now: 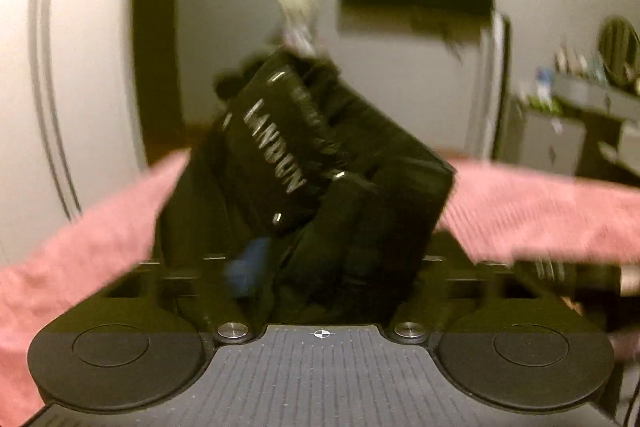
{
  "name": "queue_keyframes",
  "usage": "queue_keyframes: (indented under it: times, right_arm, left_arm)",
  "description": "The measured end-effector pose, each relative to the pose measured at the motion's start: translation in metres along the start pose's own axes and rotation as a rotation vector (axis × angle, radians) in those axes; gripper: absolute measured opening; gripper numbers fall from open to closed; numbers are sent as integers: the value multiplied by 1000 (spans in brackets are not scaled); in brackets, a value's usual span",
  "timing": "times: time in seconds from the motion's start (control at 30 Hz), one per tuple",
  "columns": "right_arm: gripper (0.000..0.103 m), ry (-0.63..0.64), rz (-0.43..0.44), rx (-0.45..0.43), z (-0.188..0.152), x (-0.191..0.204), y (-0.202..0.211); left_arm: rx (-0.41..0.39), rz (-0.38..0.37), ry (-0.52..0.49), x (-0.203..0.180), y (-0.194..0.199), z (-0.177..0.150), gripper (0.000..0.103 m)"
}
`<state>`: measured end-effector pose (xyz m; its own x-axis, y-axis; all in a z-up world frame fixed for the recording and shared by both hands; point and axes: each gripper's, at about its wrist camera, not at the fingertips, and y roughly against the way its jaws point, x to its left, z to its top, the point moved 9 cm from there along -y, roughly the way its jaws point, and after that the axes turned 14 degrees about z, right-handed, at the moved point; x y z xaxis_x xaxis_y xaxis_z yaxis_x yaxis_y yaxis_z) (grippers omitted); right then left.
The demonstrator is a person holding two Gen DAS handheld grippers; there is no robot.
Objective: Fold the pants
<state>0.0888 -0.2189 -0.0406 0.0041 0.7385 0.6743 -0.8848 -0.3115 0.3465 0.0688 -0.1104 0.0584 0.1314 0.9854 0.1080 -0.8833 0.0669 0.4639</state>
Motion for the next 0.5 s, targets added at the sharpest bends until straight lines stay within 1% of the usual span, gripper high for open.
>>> queue_keyframes:
  times: [0.03, 0.07, 0.13, 0.17, 0.2, 0.27, 0.3, 0.37, 0.4, 0.43, 0.47, 0.5]
  right_arm:
    - [69, -6, 3, 1, 0, 0, 0]
    - [69, -13, 8, 4, -1, -1, 0]
    - [69, -25, 21, 10, -1, -2, -1]
    - [69, -27, 29, 12, -1, -1, -2]
    - [69, -26, 37, 16, -2, 0, -2]
    - [69, -22, 48, 26, -3, 2, -4]
    - [69, -23, 52, 34, -4, 3, -6]
    - [70, -31, 55, 53, -7, 3, -9]
    - [70, -45, 65, 66, -8, 3, -10]
    - [71, -64, 80, 78, -11, 4, -11]
    - [71, -86, 102, 94, -13, 5, -12]
    - [73, -102, 124, 110, -16, 7, -14]
  left_arm:
    - [24, -32, 0, -6, -4, -9, 90]
    - [59, -42, -4, -11, -7, -17, 96]
    - [123, -57, -21, -21, -9, -26, 96]
    - [135, -70, -17, -24, -7, -29, 96]
    - [135, -77, 2, -25, -3, -28, 97]
    - [100, -102, 72, -11, 11, -24, 103]
    - [90, -113, 107, -4, 14, -19, 103]
    - [84, -86, 165, 14, 15, -12, 103]
    - [74, -54, 195, 26, 11, -9, 103]
    - [70, -11, 217, 39, 8, -12, 103]
    - [81, 44, 244, 52, -5, -9, 103]
    - [109, 98, 287, 71, -14, -14, 103]
